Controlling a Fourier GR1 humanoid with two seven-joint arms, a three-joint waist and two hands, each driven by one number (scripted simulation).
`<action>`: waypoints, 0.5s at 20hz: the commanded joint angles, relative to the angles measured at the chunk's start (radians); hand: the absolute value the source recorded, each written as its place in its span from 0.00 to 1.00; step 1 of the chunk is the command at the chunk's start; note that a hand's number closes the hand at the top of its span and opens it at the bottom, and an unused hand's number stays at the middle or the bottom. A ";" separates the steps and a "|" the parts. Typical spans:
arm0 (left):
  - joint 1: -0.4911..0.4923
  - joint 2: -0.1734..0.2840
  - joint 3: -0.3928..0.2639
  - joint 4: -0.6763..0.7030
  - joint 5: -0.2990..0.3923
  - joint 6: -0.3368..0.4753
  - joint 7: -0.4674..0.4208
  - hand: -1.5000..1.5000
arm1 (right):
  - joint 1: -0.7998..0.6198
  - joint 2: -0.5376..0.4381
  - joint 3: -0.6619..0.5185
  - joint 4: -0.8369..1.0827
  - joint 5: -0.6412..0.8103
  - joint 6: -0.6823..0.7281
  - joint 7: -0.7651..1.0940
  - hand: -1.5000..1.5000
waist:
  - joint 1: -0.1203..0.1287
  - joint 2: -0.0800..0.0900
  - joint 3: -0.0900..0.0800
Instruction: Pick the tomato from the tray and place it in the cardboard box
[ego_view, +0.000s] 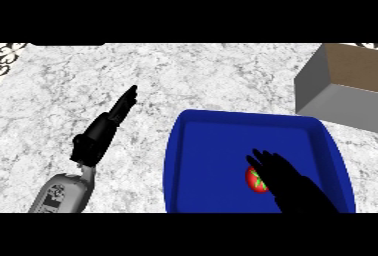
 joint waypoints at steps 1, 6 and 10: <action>-0.040 -0.020 0.029 0.006 0.001 -0.022 0.048 0.50 | 0.068 0.005 0.014 0.005 0.067 -0.088 -0.084 0.00 | -0.004 -0.001 0.000; -0.023 -0.063 0.014 0.031 -0.079 -0.010 0.015 0.50 | -0.037 0.084 -0.017 0.090 0.086 0.006 -0.051 0.00 | -0.001 0.000 0.000; 0.037 -0.091 0.012 -0.012 -0.091 -0.007 0.007 0.50 | -0.051 0.090 -0.036 0.095 0.088 0.068 -0.069 0.00 | 0.000 0.000 0.000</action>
